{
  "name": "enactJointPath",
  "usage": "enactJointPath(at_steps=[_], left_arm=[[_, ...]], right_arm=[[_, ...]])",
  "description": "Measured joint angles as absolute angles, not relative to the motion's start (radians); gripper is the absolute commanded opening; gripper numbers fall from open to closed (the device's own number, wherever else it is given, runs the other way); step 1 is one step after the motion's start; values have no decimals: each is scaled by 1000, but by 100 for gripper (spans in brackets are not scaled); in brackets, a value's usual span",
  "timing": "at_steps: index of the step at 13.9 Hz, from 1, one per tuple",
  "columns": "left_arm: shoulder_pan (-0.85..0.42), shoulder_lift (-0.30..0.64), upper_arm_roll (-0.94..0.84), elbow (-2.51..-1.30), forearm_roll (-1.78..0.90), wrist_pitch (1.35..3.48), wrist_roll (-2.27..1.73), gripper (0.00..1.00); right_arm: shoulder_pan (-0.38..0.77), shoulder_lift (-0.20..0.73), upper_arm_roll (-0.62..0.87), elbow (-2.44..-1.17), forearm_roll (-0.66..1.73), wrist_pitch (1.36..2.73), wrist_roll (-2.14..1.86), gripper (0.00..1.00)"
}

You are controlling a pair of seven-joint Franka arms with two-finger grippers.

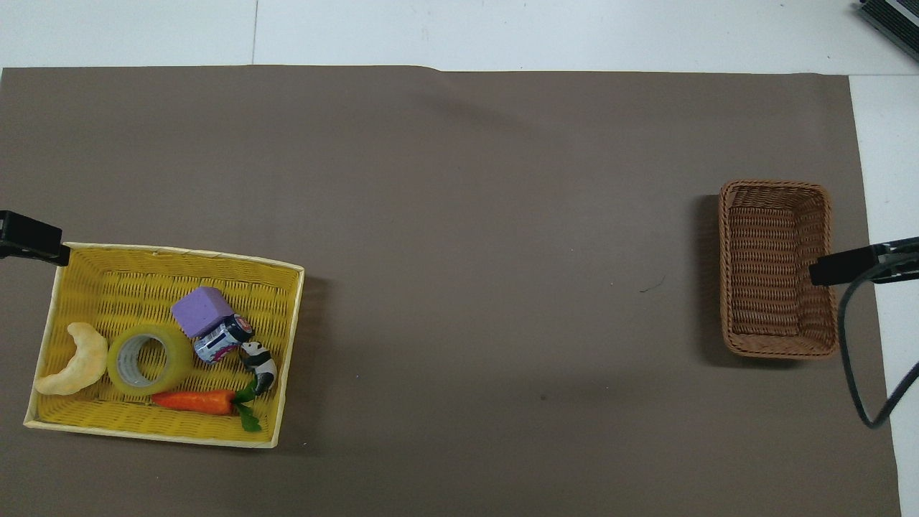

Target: Move tape to another basket

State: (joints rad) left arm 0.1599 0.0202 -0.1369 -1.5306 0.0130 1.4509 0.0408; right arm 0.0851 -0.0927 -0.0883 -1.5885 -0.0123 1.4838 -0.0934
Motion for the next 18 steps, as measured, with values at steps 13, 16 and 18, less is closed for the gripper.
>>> enactJointPath(at_steps=[13,16,18], left_arm=[[160,21,-130,-1531,10,1451,40,100],[169,9,-119,-1574,10,1499,23,100],[184,-25,-113,-1646,10,1542,-21,100]], right_arm=[[95,-94,-81,-1615,-11,1502,63,100],[94,-94,-81,-1622,-11,1525,47,100],[94,-94,-81,-1625,-11,1552,36,100]])
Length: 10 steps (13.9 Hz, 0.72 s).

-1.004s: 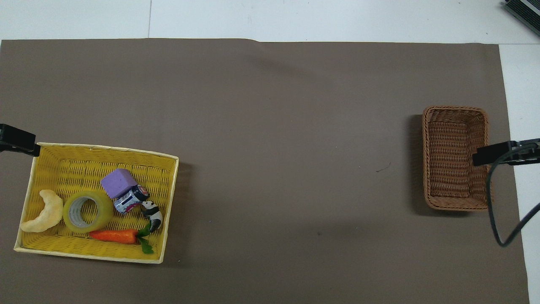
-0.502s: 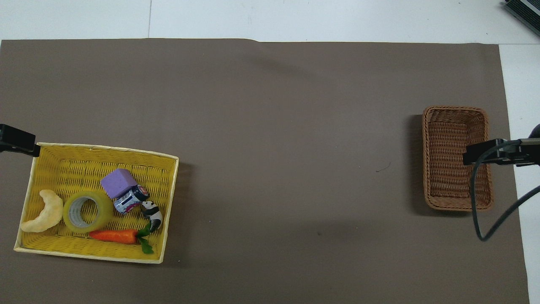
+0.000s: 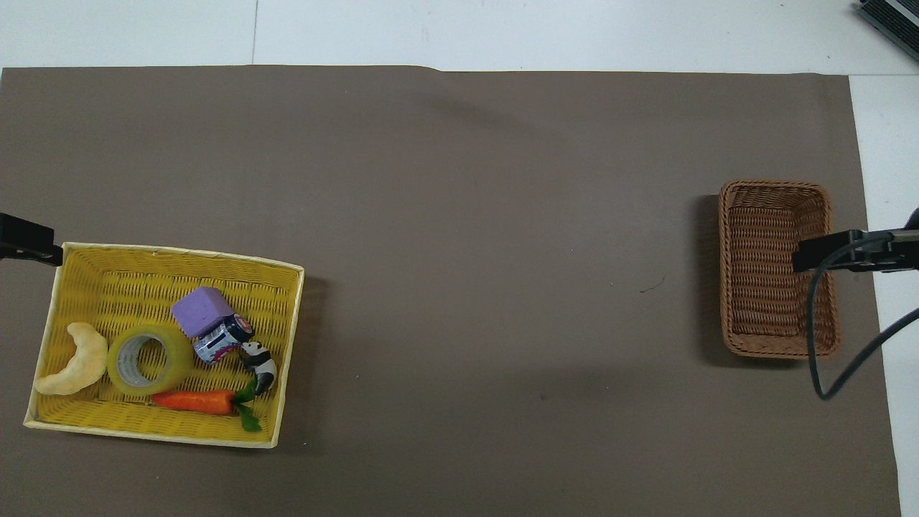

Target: Move tape to another basket

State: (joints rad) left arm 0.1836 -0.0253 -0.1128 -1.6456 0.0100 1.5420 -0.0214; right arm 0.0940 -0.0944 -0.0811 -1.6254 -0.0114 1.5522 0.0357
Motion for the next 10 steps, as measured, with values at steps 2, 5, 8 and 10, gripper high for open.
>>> enactJointPath(at_steps=[2,5,8,10], left_arm=[[197,-57,-112,-1704,10,1558,-72,100],[217,-85,-110,-1772,10,1573,-139,100],[259,-136,-108,-1917,10,1670,-176,100],[278,-181,-107,-2029,9,1735,-180,100]], right_arm=[[94,-94,-81,-1626,-11,1557,34,100],[94,-94,-81,-1626,-11,1557,33,100],[94,-94,-81,-1627,-11,1557,33,100],[94,-94,-81,-1627,-11,1557,33,100]])
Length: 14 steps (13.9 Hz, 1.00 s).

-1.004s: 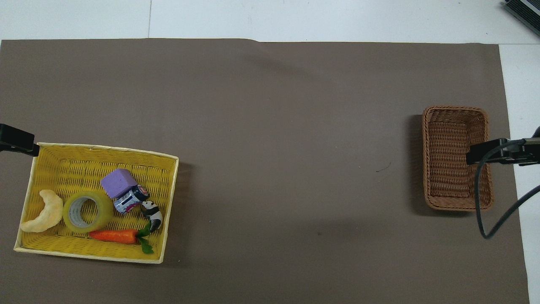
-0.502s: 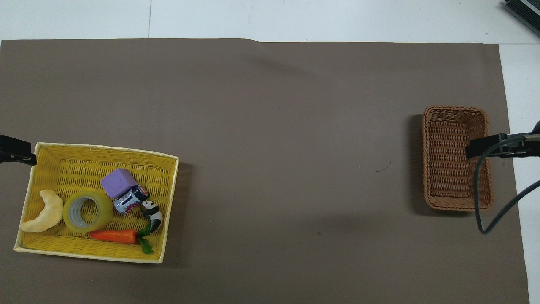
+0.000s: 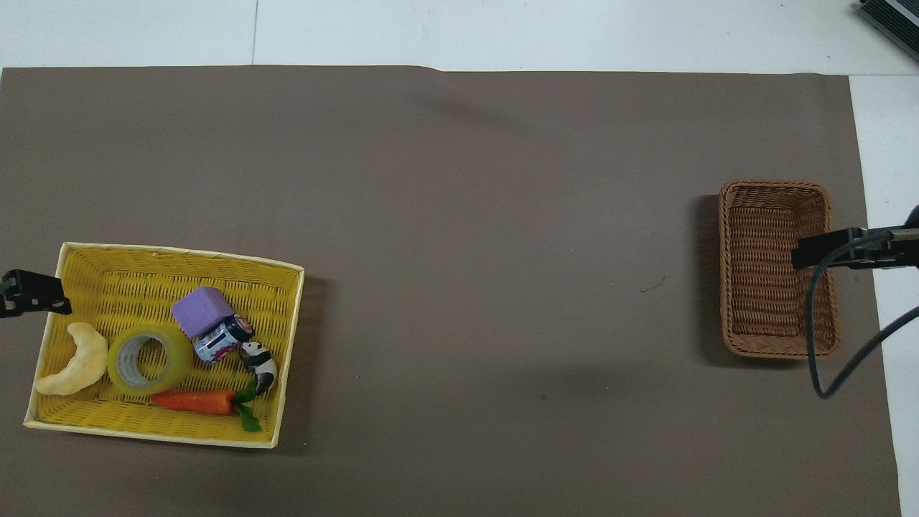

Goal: Move tape to another basket
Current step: 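Lower the left gripper onto the yellow tape roll and grasp it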

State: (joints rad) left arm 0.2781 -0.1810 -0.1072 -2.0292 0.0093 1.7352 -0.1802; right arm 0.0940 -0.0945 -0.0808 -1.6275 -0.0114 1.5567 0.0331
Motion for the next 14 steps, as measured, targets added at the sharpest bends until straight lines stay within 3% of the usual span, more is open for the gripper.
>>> enactJointPath(at_steps=[9,12,14], left_arm=[[315,-226,-106,-2355,8,2026,-217,100],[332,-227,-106,-2466,8,2180,-217,84],[332,-226,-106,-2543,7,2266,-217,62]], right_arm=[[86,-94,-81,-1628,-11,1557,33,100],[74,-94,-82,-1628,-11,1557,27,100],[72,-94,-82,-1628,-11,1557,-1,100]])
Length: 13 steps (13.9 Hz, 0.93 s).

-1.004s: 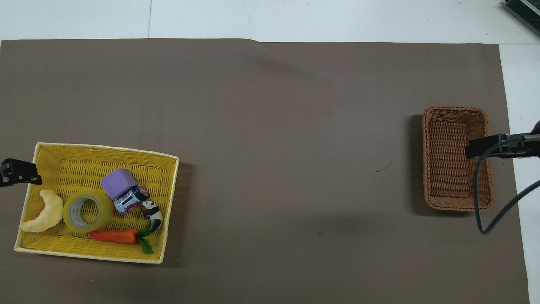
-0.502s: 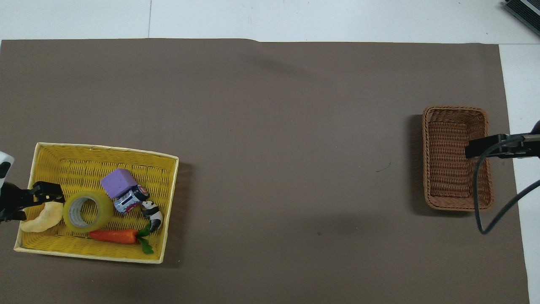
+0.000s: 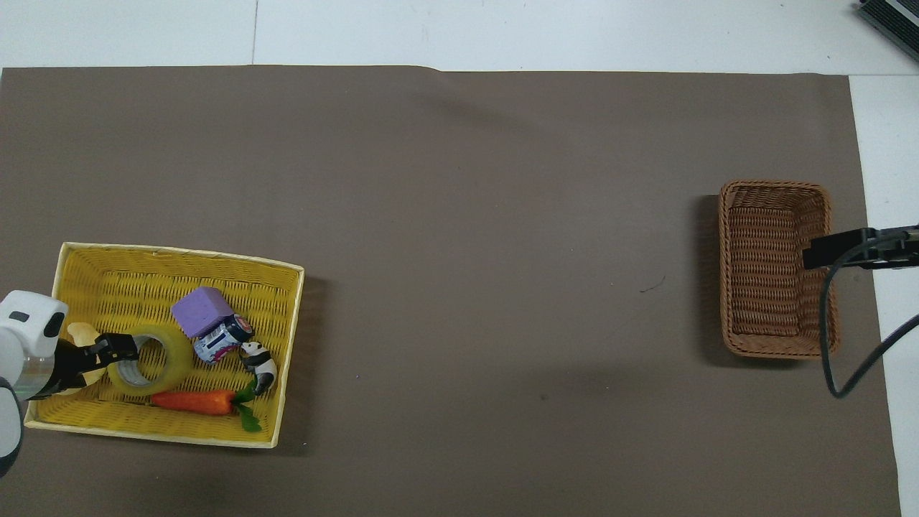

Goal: Move tape to another basket
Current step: 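Lower the left gripper onto the yellow tape roll and grasp it, then lift the tape with the left gripper while the right gripper approaches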

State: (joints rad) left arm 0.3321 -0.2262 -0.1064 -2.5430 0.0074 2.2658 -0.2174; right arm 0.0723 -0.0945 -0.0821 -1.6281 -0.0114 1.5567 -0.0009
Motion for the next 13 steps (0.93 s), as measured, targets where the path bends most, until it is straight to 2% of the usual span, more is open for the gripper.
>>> enactJointPath(at_steps=[2,3,4,10,13], left_arm=[[332,-226,-108,-2568,7,2287,-217,21],[332,-226,-111,-2570,7,2287,-217,5],[332,-224,-113,-2571,7,2287,-217,0],[332,-223,-115,-2566,7,2276,-209,0],[331,-223,-117,-2492,7,2164,-205,0]], right_arm=[[72,-94,-82,-1628,-11,1557,-12,100],[72,-94,-82,-1628,-11,1557,-14,100],[72,-94,-82,-1628,-11,1557,-19,100],[72,-94,-82,-1633,-11,1557,-48,100],[70,-94,-82,-1634,-11,1557,-48,100]])
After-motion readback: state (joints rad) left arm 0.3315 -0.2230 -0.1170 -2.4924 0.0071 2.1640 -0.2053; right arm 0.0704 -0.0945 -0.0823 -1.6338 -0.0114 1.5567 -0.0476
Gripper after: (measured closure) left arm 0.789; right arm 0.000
